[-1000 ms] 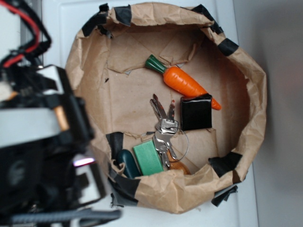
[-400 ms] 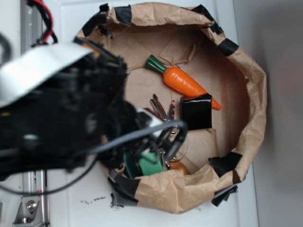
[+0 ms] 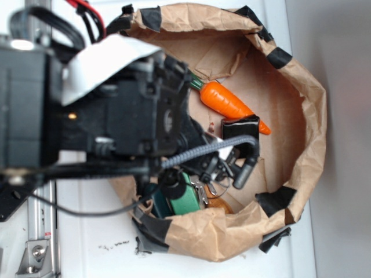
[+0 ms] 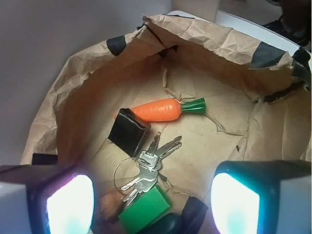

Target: Grab the black box.

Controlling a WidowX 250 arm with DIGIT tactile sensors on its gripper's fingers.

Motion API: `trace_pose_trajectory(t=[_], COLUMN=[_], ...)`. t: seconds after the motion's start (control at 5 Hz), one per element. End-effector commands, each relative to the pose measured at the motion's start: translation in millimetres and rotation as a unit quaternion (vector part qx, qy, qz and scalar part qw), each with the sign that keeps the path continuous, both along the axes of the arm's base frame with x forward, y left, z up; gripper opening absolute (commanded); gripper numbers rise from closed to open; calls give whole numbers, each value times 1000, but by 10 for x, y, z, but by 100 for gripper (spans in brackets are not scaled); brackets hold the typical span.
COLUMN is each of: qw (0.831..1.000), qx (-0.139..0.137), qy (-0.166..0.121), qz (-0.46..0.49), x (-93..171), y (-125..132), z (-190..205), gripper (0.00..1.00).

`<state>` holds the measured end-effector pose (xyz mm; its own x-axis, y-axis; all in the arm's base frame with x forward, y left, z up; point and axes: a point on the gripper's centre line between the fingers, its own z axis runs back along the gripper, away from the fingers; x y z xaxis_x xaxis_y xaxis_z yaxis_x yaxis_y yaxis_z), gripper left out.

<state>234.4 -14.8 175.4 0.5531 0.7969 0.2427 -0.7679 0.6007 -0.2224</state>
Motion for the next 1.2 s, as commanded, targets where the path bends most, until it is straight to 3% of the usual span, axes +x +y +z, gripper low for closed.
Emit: trace_pose_trajectory(t=[0.0, 0.2, 0.6, 0.8, 1.0], qw=[1000, 1000, 998, 997, 987], qx=[-4, -4, -6, -1, -3], qy=[-26, -26, -9, 7, 47], qz=[13, 13, 59, 73, 152], x=[50, 50, 194, 216, 304], y=[122, 122, 133, 182, 229], z=[132, 132, -422, -548, -805], gripper=[100, 100, 100, 100, 100])
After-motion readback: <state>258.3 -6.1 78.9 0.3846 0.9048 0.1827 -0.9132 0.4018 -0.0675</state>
